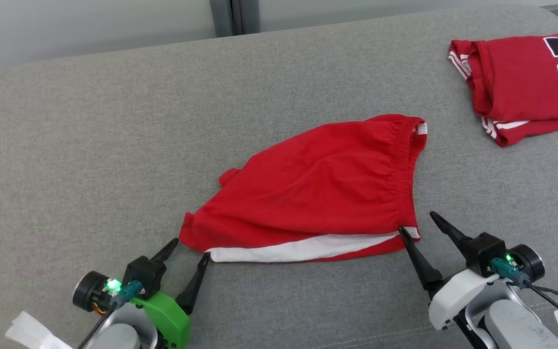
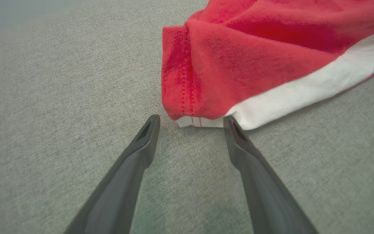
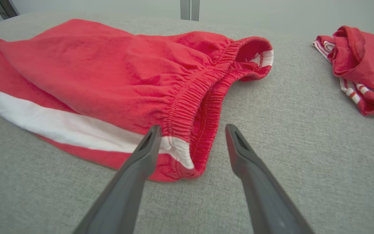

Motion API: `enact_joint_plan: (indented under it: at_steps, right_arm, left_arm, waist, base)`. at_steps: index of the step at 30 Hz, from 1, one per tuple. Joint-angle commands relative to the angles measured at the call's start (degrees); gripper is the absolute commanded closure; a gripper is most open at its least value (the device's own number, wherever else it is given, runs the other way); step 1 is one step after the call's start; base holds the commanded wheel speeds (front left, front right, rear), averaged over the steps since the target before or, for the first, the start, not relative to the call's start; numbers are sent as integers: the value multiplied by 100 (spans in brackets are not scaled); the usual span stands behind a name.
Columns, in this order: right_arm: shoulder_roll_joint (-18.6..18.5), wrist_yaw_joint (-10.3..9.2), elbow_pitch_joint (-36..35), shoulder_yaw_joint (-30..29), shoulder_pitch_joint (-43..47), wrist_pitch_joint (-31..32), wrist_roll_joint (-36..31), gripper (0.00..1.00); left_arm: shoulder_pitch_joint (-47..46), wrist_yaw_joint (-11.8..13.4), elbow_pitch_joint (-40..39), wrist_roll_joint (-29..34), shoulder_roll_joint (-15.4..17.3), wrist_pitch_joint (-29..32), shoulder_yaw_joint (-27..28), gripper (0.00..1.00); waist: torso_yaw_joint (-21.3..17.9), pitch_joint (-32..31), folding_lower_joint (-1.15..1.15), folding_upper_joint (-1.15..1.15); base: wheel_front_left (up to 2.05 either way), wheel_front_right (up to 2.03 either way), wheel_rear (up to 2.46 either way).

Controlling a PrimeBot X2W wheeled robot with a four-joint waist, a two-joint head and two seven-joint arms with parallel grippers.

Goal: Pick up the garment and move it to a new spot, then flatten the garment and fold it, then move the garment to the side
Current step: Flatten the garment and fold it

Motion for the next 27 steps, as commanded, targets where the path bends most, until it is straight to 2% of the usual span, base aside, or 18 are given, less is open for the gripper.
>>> enact_joint_plan:
  at_steps: [1,8,9,10,11,12,19,24,27]
  right_arm:
    - [-39,-10,49,57,-123,-13,53,0]
    - [-82,-10,302,469,-448,-13,240,0]
    - [-82,-10,355,569,-479,-13,319,0]
    - [-81,-10,384,638,-504,-13,378,0]
    - [-97,-10,424,694,-537,-13,439,72]
    - [-100,-10,451,736,-552,-13,512,100]
    - [-117,-10,139,803,-443,-13,673,100]
    - [-184,-10,-557,609,-313,-13,604,100]
    - [-225,-10,-912,476,-397,-13,596,100]
  left_arm:
    - [-167,-3,50,-74,54,1,-83,0]
    - [-483,-3,264,-460,-20,1,-463,0]
    - [-530,-3,205,-510,-33,1,-528,11]
    - [-554,-3,149,-550,-39,0,-552,47]
    - [-540,-3,79,-625,-35,1,-548,100]
    - [-520,-2,8,-654,-25,1,-526,100]
    - [-124,-2,-693,-665,0,1,-337,100]
    - [169,-2,-1319,-754,55,1,-99,100]
    - [118,-2,-1627,-785,215,1,-50,100]
  waist:
    - [-52,73,0,0]
    - [-83,167,0,0]
    - [-83,175,0,0]
    - [-81,179,0,0]
    - [-74,183,0,0]
    - [-64,183,0,0]
    - [39,79,0,0]
    - [87,-58,0,0]
    - [91,-103,0,0]
  base:
    - [0,0,0]
    - [0,0,0]
    - [0,0,0]
    - [0,0,0]
    - [0,0,0]
    - [0,0,0]
    - [0,0,0]
    - [0,0,0]
    - [0,0,0]
